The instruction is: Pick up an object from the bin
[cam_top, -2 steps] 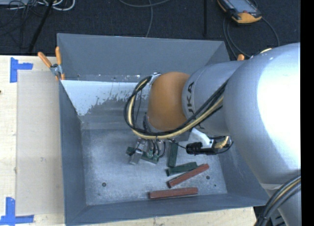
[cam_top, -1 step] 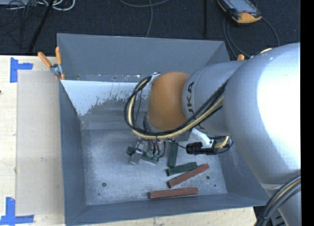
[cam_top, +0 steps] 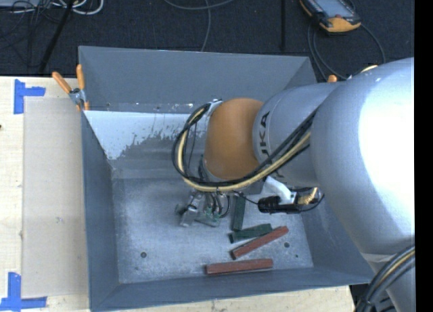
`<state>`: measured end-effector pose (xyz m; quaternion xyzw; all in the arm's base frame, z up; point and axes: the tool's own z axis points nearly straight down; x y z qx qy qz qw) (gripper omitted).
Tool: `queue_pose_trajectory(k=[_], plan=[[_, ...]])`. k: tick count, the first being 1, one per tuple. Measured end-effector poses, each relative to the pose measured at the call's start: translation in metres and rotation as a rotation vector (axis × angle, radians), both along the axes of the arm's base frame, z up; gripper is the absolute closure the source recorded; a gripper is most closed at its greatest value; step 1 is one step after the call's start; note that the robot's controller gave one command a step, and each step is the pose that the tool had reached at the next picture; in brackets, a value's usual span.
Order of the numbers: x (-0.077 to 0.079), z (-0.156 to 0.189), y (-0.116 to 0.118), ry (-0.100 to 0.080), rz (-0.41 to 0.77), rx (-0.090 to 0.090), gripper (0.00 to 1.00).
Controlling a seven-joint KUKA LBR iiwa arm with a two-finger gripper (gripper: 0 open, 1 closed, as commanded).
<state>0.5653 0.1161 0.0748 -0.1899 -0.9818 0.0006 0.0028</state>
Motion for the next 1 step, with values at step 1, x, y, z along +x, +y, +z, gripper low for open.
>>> queue_pose_trajectory(k=[1], plan=[[-0.0015,0.0204,-0.0005,0.005,0.000,-0.001,1.00]])
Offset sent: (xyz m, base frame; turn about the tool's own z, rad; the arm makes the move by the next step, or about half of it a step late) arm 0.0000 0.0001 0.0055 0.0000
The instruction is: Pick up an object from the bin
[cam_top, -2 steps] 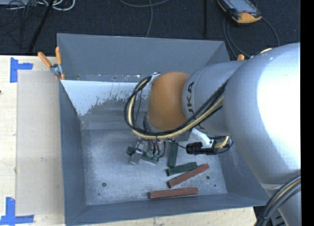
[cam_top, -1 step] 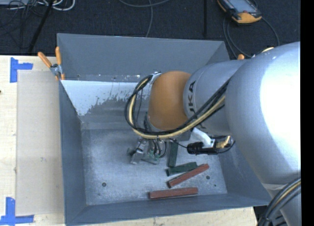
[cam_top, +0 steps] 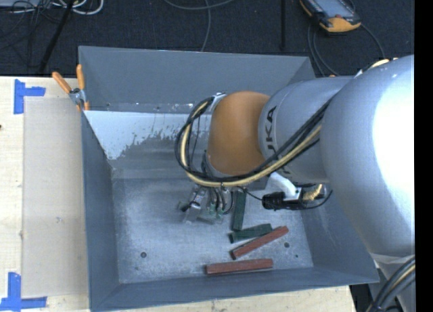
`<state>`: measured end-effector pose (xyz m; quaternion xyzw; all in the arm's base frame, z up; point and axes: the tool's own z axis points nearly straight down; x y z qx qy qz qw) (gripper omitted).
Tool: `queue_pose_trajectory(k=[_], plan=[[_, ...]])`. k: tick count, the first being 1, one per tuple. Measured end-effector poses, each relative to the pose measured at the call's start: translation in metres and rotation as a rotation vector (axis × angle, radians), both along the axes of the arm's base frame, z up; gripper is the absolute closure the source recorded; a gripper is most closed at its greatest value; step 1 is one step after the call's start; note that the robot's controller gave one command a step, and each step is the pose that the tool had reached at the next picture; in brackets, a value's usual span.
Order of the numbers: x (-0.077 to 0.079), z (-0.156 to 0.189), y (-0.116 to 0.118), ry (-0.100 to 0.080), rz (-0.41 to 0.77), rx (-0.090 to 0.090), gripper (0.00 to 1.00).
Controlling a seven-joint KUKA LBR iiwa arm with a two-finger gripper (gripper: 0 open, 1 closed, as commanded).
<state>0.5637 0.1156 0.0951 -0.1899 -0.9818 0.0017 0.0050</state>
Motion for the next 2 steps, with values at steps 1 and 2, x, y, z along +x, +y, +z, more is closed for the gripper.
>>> queue_pose_trajectory(k=[1,2], plan=[[0.002,0.021,0.000,-0.008,0.001,0.001,1.00],[0.003,0.033,0.001,-0.012,0.001,0.002,1.00]])
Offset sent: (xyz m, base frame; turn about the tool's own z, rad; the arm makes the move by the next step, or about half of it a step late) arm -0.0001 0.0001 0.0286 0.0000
